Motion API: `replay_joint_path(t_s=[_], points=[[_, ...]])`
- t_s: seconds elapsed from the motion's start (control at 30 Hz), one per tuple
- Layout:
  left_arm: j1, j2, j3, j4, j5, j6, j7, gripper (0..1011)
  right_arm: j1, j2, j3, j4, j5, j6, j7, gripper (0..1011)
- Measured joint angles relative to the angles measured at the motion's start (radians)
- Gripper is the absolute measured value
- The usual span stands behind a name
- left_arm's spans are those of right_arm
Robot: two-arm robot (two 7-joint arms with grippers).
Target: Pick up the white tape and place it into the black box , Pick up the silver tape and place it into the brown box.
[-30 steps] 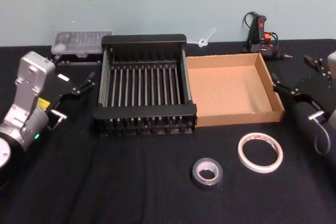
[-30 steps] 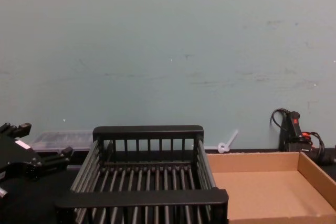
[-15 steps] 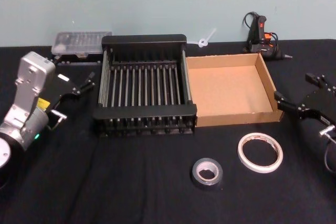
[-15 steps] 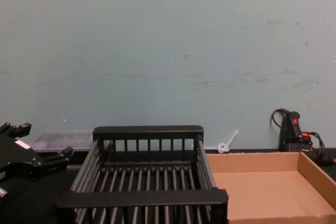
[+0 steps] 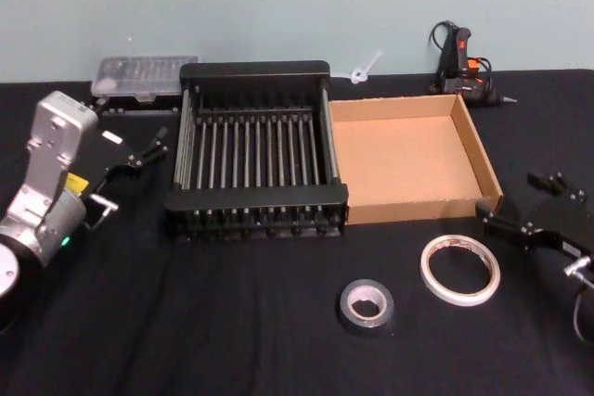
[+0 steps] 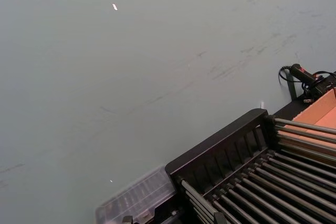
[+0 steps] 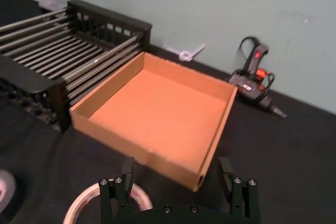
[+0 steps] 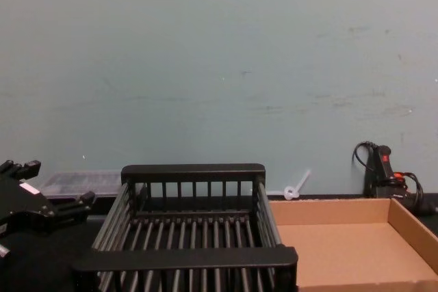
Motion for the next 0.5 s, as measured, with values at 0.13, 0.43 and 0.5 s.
replay_joint_path(t_s=[0.13,0.43,0.5], points=[[0.0,0.0,0.0,0.0,0.0,0.0,0.0,1001,-0.015,-0.005,0.006,-0.005,0.004,0.026,0.009,1002],[0.0,0.0,0.0,0.0,0.0,0.0,0.0,1002,-0.036,-0.013,0.018,-0.009,0.012,0.082,0.038,1002],[0.0,0.0,0.0,0.0,0.0,0.0,0.0,1001,-0.037,-0.016,0.018,-0.008,0.011,0.091,0.042,1002]])
